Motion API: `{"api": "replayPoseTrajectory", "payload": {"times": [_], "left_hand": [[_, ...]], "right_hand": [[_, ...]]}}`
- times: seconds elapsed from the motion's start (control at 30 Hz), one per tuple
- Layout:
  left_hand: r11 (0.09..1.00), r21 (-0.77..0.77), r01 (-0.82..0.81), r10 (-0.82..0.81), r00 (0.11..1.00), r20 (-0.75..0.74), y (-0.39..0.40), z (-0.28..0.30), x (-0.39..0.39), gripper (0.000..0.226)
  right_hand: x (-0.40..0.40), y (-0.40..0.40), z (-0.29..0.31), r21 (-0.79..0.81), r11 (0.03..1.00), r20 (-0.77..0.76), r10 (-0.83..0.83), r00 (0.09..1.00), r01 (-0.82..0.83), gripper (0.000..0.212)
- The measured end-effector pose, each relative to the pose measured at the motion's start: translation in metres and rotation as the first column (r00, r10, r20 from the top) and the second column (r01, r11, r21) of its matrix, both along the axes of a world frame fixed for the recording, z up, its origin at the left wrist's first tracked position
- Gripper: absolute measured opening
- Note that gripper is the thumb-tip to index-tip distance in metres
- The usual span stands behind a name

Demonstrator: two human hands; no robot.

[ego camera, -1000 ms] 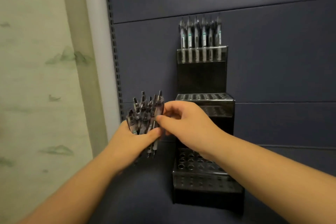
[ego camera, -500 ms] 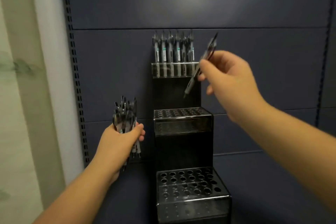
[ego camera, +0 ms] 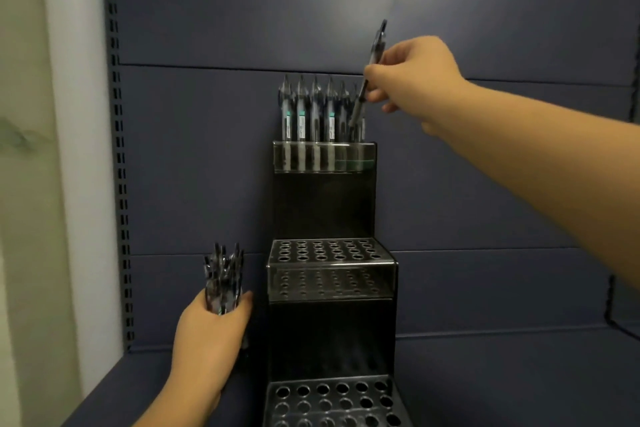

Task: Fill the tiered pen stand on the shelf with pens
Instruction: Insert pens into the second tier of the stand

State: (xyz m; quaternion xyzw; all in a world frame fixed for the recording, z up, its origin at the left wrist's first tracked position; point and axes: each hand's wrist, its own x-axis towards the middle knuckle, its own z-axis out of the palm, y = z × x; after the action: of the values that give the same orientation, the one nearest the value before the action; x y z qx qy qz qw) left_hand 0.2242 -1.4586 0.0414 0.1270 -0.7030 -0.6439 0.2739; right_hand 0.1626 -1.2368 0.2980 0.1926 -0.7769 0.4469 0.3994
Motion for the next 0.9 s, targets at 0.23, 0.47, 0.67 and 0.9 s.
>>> {"api": "replayPoseTrajectory", "payload": {"times": [0.23, 0.47, 0.67, 0.9], "left_hand": [[0.999, -0.039, 0.001, -0.001, 1.000, -0.001, -0.001, -0.002, 0.001, 0.014], [0.998, -0.042, 0.050, -0.049, 0.999, 0.007, 0.005, -0.001, 0.006, 0.021], [0.997, -0.031, 0.072, -0.072, 0.997, 0.002, 0.003, -0.001, 0.006, 0.023], [0.996, -0.009, 0.088, -0.088, 0.996, -0.017, 0.002, -0.004, 0.007, 0.017]], "right_hand": [[0.002, -0.008, 0.008, 0.136, 0.988, 0.049, -0.083, 0.995, 0.075, 0.020], [0.006, -0.019, 0.021, 0.278, 0.936, 0.047, -0.236, 0.971, 0.214, 0.028], [0.019, -0.024, 0.029, 0.377, 0.897, 0.130, -0.299, 0.945, 0.232, 0.024], [0.017, -0.033, 0.025, 0.405, 0.892, 0.214, -0.309, 0.927, 0.203, 0.021]]}}
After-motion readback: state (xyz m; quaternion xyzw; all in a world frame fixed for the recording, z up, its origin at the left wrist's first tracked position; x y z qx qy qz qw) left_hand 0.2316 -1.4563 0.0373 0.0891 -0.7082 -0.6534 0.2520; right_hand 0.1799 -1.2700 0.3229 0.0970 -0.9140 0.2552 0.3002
